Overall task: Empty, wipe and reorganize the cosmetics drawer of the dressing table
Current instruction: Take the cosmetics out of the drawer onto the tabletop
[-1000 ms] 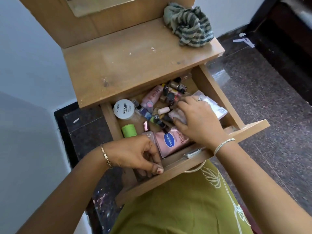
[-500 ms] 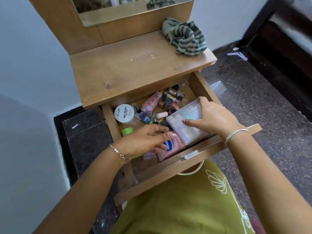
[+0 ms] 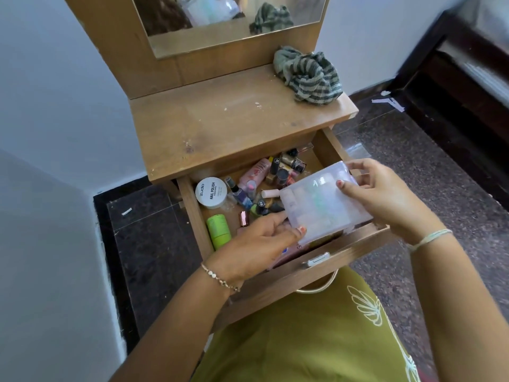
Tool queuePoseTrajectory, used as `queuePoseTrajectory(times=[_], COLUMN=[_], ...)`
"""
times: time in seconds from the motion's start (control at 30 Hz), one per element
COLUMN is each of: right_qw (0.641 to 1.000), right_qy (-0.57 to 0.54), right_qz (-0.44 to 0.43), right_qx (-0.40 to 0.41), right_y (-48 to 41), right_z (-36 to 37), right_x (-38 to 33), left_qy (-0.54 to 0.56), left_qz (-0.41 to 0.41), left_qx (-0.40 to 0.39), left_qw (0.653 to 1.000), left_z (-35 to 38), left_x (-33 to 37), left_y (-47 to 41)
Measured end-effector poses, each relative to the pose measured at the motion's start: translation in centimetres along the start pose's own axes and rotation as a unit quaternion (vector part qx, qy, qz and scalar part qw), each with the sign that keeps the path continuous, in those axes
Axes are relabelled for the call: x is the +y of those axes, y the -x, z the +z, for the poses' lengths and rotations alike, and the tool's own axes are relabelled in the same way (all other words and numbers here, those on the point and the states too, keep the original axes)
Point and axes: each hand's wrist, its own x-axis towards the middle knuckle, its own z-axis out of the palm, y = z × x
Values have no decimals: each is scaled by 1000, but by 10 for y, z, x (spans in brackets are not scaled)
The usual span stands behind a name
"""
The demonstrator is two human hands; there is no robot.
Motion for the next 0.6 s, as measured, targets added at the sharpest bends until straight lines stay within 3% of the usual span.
queuePoseTrajectory(times=[0.17, 0.37, 0.5, 0.6], right_qw=[990, 955, 969, 979], right_qy=[-134, -289, -233, -186], right_qz=[-41, -59, -61, -75], right_qx=[10, 35, 61, 33], right_y=[7, -36, -79, -101], right_z=[-14, 17, 47, 58], right_x=[-29, -85, -112, -121], left_qy=[47, 57, 9, -19], left_qz=[108, 199, 183, 178], left_qx=[83, 270, 382, 422], left_qw=[990, 940, 906, 889], left_z=[-5, -51, -92, -112], left_x=[11, 32, 40, 41], left_y=[20, 5, -21, -38])
